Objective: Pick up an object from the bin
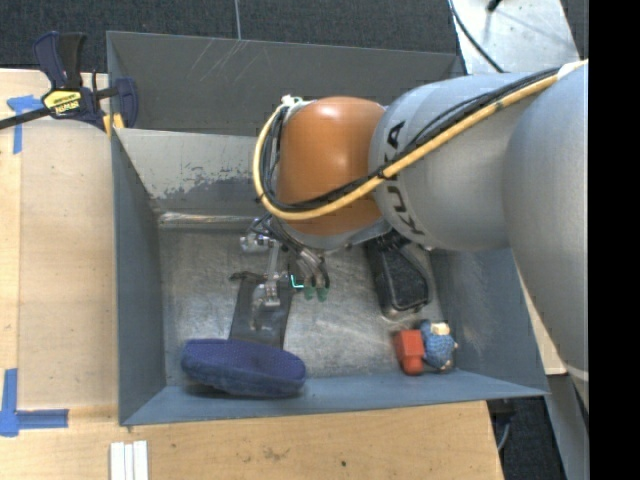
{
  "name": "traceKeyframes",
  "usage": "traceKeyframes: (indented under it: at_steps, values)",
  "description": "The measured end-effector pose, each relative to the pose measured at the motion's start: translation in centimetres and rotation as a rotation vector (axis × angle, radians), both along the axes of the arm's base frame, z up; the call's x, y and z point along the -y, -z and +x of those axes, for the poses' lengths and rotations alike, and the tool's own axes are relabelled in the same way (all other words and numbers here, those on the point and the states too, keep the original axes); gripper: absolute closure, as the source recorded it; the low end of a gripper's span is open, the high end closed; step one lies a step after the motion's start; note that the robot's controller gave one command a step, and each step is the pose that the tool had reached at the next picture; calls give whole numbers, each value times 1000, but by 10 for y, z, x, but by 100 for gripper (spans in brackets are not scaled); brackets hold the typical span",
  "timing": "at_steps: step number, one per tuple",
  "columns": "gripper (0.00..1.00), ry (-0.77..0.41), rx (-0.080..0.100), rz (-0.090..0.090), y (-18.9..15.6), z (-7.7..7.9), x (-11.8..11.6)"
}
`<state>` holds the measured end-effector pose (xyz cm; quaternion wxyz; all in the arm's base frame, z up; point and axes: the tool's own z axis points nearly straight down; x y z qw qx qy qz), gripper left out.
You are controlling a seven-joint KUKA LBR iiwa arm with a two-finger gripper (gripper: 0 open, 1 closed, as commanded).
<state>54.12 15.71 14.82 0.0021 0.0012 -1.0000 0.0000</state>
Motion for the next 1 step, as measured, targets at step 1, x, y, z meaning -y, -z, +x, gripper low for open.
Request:
traceKeyframes:
  at_steps: [1]
  values:
    - [0,-70,12,6,77,8,65]
